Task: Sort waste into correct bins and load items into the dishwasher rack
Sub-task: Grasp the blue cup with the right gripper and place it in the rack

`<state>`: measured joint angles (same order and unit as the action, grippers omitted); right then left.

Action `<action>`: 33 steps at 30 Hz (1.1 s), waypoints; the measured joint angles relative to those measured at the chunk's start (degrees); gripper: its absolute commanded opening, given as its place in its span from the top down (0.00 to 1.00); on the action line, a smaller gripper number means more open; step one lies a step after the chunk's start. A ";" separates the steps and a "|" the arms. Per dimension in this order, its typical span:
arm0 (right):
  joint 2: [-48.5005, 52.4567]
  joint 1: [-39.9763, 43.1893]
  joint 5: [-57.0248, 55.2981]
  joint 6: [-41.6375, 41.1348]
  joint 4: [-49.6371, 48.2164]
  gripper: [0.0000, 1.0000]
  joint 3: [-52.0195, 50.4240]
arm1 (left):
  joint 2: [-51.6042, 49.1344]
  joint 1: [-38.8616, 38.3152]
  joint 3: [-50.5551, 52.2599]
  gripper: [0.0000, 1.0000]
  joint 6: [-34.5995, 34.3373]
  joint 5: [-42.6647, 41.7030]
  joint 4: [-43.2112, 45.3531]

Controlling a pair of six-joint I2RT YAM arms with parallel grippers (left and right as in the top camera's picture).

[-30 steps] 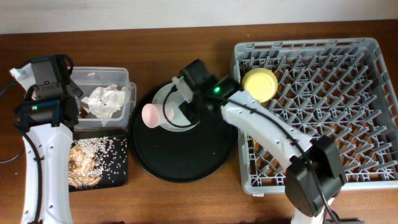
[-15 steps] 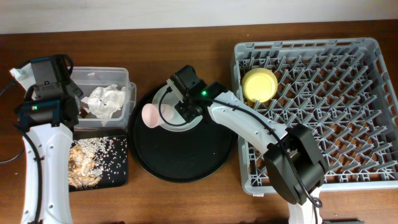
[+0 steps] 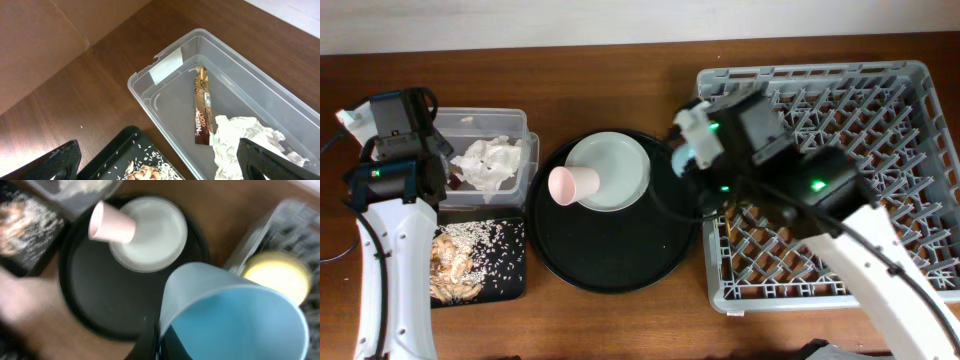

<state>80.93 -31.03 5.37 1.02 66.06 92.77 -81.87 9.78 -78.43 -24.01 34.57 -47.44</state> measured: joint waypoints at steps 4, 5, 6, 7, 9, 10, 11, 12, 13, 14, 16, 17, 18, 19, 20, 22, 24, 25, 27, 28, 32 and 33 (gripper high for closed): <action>-0.17 11.50 18.97 1.64 0.22 0.96 -4.79 | 0.00 0.00 0.00 0.01 0.00 -0.02 -0.02; -0.02 16.15 27.08 3.74 -2.80 0.96 -10.43 | 0.00 0.00 0.00 0.01 0.00 -0.02 -0.07; 0.44 19.19 31.71 5.01 -4.46 0.96 -14.21 | 0.00 0.00 0.00 0.01 0.00 0.00 -0.09; 0.59 22.05 37.11 6.10 -8.68 0.96 -18.69 | 0.00 0.00 0.00 0.01 0.00 0.02 0.04; 1.88 27.65 48.68 10.51 -14.86 0.96 -26.51 | 0.00 0.00 0.00 0.01 0.00 0.00 -0.07; 3.02 29.53 53.51 13.16 -15.96 0.96 -28.55 | 0.00 0.00 0.00 0.01 0.00 0.00 -0.07; 4.92 31.19 56.76 15.80 -16.04 0.96 -29.79 | 0.00 0.00 0.00 0.01 0.00 0.00 -0.07; 7.58 32.22 59.21 17.84 -16.48 0.96 -30.10 | 0.00 0.00 0.00 0.01 0.00 -0.02 -0.11; 10.93 32.46 60.89 19.89 -17.09 0.96 -30.14 | 0.00 0.00 0.00 0.01 0.00 -0.02 -0.11; 12.79 32.46 61.92 21.57 -17.53 0.96 -30.16 | 0.00 0.00 0.00 0.01 0.00 0.00 -0.09; 19.61 33.29 68.48 24.57 -18.51 0.96 -30.10 | 0.00 0.00 0.00 0.01 0.00 0.00 -0.11; 20.46 34.53 70.49 25.05 -18.34 0.96 -30.10 | 0.00 0.00 0.00 0.01 0.00 0.00 -0.09; 20.55 37.13 71.63 25.77 -17.09 0.96 -29.97 | 0.00 0.00 0.00 0.01 0.00 0.00 -0.09; 20.57 40.22 71.58 26.10 -16.59 0.95 -29.94 | 0.00 0.00 0.00 0.01 0.00 0.00 -0.09; 20.61 42.42 70.73 26.91 -14.36 0.95 -29.90 | 0.00 0.00 0.00 0.01 0.00 0.00 -0.09; 20.61 44.02 67.67 27.71 -12.72 0.91 -29.88 | 0.00 0.00 0.00 0.01 0.00 0.00 -0.09; 20.61 43.98 65.72 28.04 -12.07 0.88 -29.83 | 0.00 0.00 0.00 0.01 0.00 0.00 -0.09; 20.61 44.02 64.87 28.15 -11.76 0.88 -29.83 | 0.00 0.00 0.00 0.01 0.00 -0.02 -0.07; 20.61 44.02 64.26 28.65 -11.37 0.87 -29.81 | 0.00 0.00 0.00 0.01 0.00 0.00 -0.07; 20.61 44.02 64.24 29.11 -11.37 0.87 -29.81 | 0.00 0.00 0.00 0.01 0.00 0.00 -0.09; 21.09 43.58 66.95 30.99 -13.29 0.87 -29.90 | 0.00 0.00 0.00 0.01 0.00 -0.02 -0.09; 21.11 42.82 67.14 31.12 -14.27 0.87 -29.92 | 0.00 0.00 0.00 0.01 0.00 0.00 -0.09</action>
<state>102.04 11.79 72.51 32.14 51.79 62.85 -81.87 9.78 -78.43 -24.01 34.57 -47.53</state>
